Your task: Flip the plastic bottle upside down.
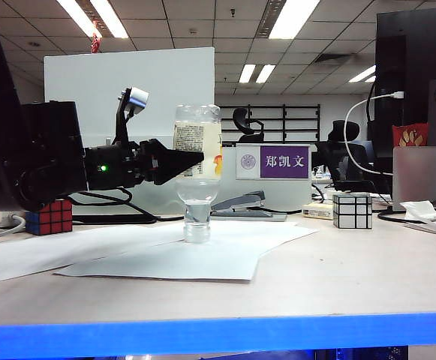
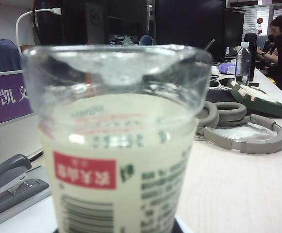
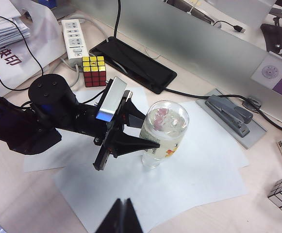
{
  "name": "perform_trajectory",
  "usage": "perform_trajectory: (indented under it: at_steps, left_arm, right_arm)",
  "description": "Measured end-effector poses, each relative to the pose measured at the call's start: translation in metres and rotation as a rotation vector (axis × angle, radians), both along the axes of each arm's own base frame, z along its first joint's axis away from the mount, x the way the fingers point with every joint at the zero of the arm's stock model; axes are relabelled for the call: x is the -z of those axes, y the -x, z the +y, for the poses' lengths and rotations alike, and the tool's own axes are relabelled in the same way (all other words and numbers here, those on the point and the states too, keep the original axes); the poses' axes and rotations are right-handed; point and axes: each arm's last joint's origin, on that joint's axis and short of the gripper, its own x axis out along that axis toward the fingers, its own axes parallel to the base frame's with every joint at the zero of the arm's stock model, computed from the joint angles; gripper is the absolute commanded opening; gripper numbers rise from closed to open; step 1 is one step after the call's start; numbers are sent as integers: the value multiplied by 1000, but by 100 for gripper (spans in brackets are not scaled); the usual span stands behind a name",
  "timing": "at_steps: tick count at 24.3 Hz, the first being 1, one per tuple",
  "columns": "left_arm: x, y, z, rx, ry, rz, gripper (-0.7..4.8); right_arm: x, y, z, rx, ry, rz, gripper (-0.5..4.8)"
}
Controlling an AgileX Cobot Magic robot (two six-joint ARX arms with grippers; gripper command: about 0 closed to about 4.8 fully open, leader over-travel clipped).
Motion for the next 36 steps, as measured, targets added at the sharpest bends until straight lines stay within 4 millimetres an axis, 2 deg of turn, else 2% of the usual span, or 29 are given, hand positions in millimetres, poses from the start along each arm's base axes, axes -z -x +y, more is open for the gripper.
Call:
perform_trajectory:
  at_steps: [5,12,19,21,28,32,36]
  left_arm:
    - [0,0,0,-2,0,0,229]
    - [0,0,0,-9,1,3,407]
    - [4,-1,0,-8,-2,25,419]
    - [4,-1,0,-6,2,35,479]
    - [2,-2,6,-9,25,59,479]
    - [0,-6,22,-32,47,98,479]
    - [-8,-12,53,-44,70,152,479]
  right_arm:
    - [0,0,0,0,0,0,-8]
    - [0,0,0,0,0,0,-9]
    - [0,0,0,0,0,0,-9]
    - [0,0,0,0,0,0,-9]
    - [0,0,0,0,0,0,-9]
    - [0,0,0,0,1,0,-8]
    - [0,0,0,0,0,1,-8]
